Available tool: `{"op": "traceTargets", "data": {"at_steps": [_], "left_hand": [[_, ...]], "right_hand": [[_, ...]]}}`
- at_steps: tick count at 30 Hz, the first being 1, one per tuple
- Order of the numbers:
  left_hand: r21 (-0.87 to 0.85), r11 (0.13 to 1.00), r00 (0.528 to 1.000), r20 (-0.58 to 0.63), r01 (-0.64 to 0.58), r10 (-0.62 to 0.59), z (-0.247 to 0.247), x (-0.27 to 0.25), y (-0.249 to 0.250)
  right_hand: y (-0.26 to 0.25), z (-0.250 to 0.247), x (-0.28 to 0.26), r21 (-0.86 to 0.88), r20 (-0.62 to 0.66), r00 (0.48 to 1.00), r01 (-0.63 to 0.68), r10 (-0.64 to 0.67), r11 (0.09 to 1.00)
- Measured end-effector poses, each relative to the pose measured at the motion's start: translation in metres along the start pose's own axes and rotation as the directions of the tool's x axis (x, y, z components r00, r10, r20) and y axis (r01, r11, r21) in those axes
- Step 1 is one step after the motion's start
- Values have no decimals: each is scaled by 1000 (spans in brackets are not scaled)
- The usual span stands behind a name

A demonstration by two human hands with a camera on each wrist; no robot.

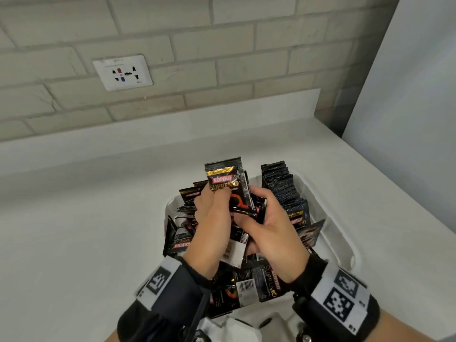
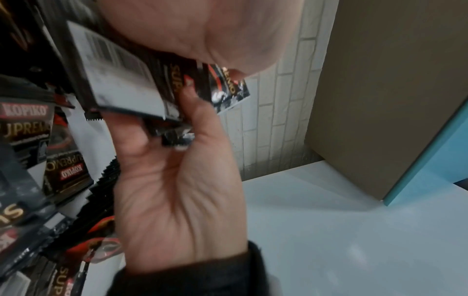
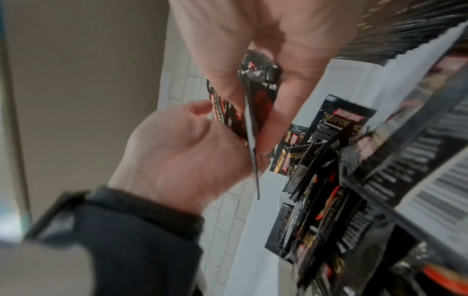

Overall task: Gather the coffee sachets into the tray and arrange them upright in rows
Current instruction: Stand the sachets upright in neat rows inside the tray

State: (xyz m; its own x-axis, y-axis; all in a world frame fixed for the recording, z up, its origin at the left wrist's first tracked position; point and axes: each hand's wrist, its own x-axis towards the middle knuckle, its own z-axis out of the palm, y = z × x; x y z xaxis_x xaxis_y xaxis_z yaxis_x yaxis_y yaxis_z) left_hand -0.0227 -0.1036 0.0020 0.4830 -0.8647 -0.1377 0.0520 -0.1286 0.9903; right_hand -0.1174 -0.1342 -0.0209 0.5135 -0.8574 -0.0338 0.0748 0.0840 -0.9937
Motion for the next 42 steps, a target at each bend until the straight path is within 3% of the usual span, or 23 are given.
{"op": "traceTargets", "data": {"at_steps": [3, 6, 10, 13, 18, 20, 22, 25, 27, 30, 34, 37, 42], "left_hand": [[75, 997, 1000, 10, -27, 26, -9, 5, -4], [110, 993, 999, -19, -29, 32, -21, 9, 1], [11, 997, 984, 160, 77, -78, -37, 9, 0], [-16, 986, 934, 323, 165, -151, -38, 4, -5], [-274, 928, 935, 315, 252, -161, -31, 1, -13], [-341, 898, 933, 318, 279, -169, -30, 0, -13], [-384, 883, 943, 294, 268, -158, -28, -1, -14], [-455, 858, 962, 231, 237, -143, -26, -4, -17], [-506, 836, 974, 177, 212, -140, -25, -5, -18], [-566, 813, 990, 67, 138, -121, -26, -5, -19], [-622, 779, 993, -13, 85, -118, -29, -4, -17], [-660, 749, 990, -62, 55, -127, -36, -3, -18], [-642, 766, 985, -112, 30, -132, -51, -2, -21]], "right_hand": [[-1, -7, 3, 215, 41, 988, -153, 148, 964], [0, -13, 4, 319, 94, 969, -248, 230, 915], [1, -12, 4, 396, 164, 950, -311, 267, 864], [0, -9, 2, 354, 197, 950, -299, 242, 886], [-5, -11, -1, 138, 217, 962, -201, 168, 970], [-7, -13, -2, 136, 240, 955, -210, 173, 968], [-7, -13, -2, 186, 243, 952, -234, 187, 954], [-4, -10, -3, 167, 133, 976, -195, 174, 967], [-1, -8, -7, 56, 66, 987, -149, 145, 987], [3, -4, -13, -114, 78, 985, -142, 152, 983], [6, -5, -15, 14, 99, 973, -211, 208, 977], [2, -12, -18, -61, 118, 975, -184, 190, 981], [-11, -31, -28, -31, -41, 997, -63, 62, 997]]}}
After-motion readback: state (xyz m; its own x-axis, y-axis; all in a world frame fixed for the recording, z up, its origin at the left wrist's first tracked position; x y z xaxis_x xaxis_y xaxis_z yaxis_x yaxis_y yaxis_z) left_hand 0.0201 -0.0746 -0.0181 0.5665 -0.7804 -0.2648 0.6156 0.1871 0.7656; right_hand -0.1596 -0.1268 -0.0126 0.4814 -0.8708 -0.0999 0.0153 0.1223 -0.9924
